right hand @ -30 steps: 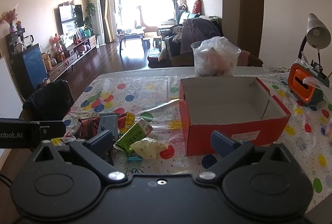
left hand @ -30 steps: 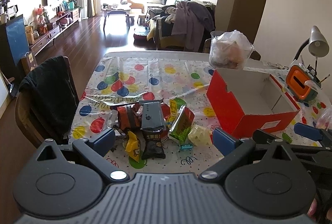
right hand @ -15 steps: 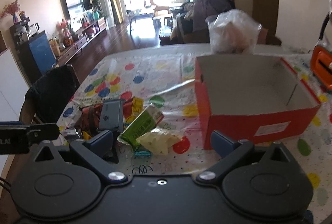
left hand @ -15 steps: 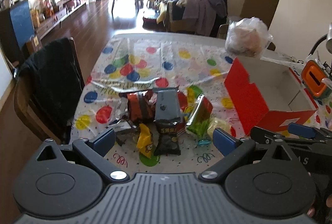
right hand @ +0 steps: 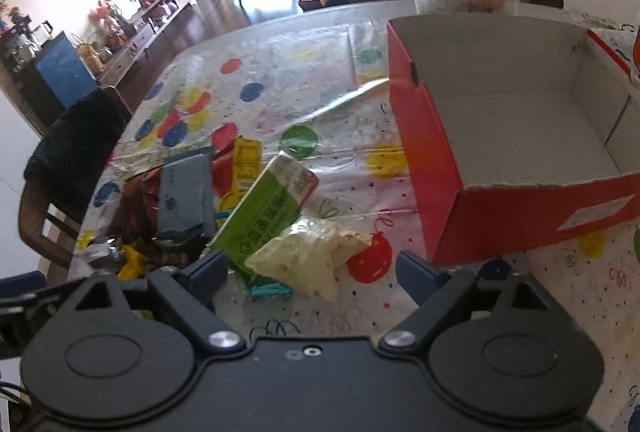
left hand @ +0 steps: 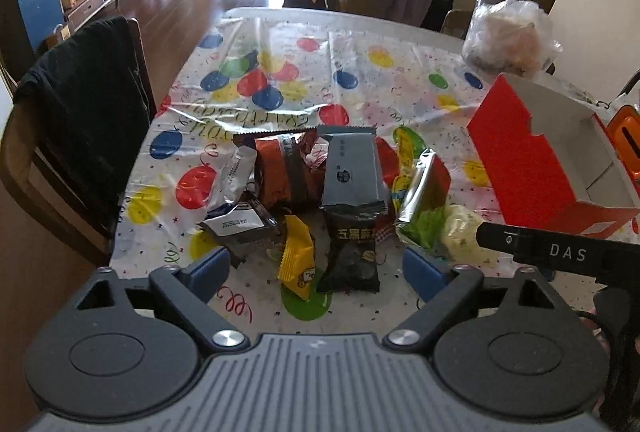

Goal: Organize snacks
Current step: 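Grasp the yellow candy packet with left tool while right tool grasps cream bag, then carry both held snacks up and over into the red box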

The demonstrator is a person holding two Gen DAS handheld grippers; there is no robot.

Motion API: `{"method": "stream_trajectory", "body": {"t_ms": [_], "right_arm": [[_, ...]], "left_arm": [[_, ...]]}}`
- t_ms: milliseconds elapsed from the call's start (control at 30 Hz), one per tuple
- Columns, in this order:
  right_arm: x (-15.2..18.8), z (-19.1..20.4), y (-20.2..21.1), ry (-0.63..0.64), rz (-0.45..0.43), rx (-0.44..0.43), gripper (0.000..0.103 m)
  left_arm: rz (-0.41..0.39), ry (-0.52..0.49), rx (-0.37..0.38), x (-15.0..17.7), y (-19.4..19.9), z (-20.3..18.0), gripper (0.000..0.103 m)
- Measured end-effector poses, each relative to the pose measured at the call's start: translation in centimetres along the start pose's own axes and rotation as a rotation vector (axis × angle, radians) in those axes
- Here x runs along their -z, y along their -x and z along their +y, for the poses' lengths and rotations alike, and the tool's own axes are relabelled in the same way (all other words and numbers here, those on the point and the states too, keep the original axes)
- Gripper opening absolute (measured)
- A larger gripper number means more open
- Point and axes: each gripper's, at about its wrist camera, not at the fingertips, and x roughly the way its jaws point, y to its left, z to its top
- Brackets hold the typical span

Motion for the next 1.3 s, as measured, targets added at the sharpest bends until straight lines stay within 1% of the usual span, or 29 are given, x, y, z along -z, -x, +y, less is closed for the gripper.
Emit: {"method": "stream_trajectory", "body": {"t_ms": [33,133,233,400,433,467,533,567,633,667,700,733,767,833,967,1133,1300], "right_arm": [[-0.1,-0.1,-0.4,-0.011,0.012,0.002,0.086],[-0.4,-0.5,-1.5,-0.073,0.037,-0.006,0.083],[-0.8,-0.8,-2.3,-0.134,0.051,-0.011,0.083],[-1.5,-1.5,-3.6,-0.261,0.073,-0.044,0.081],[-1.6,-1.6,-3.8,-0.271,0.072,-0.036,0.080],[-1.7,-1.7,-4.1,-0.282,0.075,-0.028,0.078],[-1.8,-1.9,-4.6,-0.303,0.090,-0.030,0.072],[-1.7,-2.0,-4.8,-0.310,0.101,-0.029,0.071],[-1.6,-2.2,-5.2,-0.326,0.121,-0.032,0.064],[-1.5,-2.3,-5.4,-0.328,0.126,-0.032,0.063],[-1.4,-2.4,-5.5,-0.335,0.128,-0.039,0.060],[-1.4,-2.5,-5.5,-0.340,0.128,-0.046,0.057],[-1.4,-2.5,-5.5,-0.340,0.127,-0.049,0.055],[-1.3,-2.5,-5.5,-0.336,0.130,-0.062,0.047],[-1.1,-2.6,-5.2,-0.333,0.124,-0.063,0.042],[-0.8,-2.9,-4.5,-0.320,0.108,-0.067,0.039],[-0.1,-3.0,-3.1,-0.313,0.096,-0.072,0.039]], "left_arm": [[0.005,0.002,-0.003,-0.1,-0.5,0.1,0.092],[0.029,0.023,0.005,-0.2,-1.9,0.5,0.085],[0.064,0.052,0.003,-0.3,-3.3,0.9,0.076],[0.100,0.102,0.023,-0.5,-4.9,1.6,0.071],[0.108,0.113,0.025,-0.5,-5.3,1.8,0.068],[0.118,0.126,0.028,-0.6,-5.7,1.9,0.064],[0.144,0.146,0.033,-0.5,-6.4,2.2,0.059],[0.153,0.154,0.034,-0.5,-6.6,2.3,0.057],[0.164,0.172,0.040,-0.5,-7.0,2.5,0.057],[0.165,0.178,0.045,-0.5,-7.0,2.6,0.056],[0.165,0.180,0.047,-0.6,-7.1,2.6,0.055],[0.167,0.181,0.049,-0.6,-7.2,2.5,0.053],[0.169,0.184,0.050,-0.7,-7.2,2.5,0.049],[0.175,0.191,0.055,-0.7,-7.2,2.5,0.041],[0.183,0.197,0.049,-0.5,-7.1,2.4,0.023],[0.183,0.215,0.040,0.0,-6.7,2.6,0.022],[0.168,0.208,0.039,0.4,-5.6,2.5,0.022]]}}
